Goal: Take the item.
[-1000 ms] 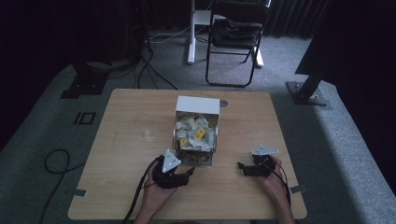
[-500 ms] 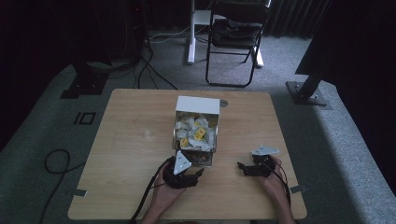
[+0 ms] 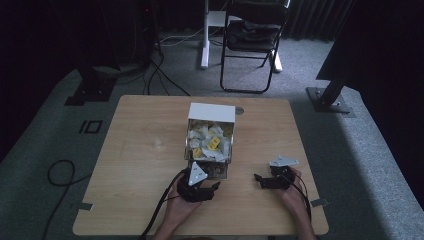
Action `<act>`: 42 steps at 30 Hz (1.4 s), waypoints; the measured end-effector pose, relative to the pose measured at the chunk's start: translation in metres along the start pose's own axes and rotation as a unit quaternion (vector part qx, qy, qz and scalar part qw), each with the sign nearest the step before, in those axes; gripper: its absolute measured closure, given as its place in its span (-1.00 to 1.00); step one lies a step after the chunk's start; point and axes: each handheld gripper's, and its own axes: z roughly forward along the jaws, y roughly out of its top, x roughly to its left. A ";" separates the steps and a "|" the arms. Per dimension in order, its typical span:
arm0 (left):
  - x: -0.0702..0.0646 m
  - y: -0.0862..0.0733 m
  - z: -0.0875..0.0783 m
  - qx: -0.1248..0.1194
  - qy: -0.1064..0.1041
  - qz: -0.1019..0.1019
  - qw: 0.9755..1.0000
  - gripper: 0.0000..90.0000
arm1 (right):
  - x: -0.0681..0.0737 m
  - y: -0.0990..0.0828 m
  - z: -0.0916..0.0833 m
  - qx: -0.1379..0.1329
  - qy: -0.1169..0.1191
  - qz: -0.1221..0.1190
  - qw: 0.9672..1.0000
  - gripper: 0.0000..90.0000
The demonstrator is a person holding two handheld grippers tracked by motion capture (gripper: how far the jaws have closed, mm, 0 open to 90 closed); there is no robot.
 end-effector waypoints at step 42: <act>0.005 -0.003 -0.017 -0.017 -0.015 -0.027 0.999 0.81 | 0.000 0.000 0.000 0.000 0.000 0.000 1.000 -0.61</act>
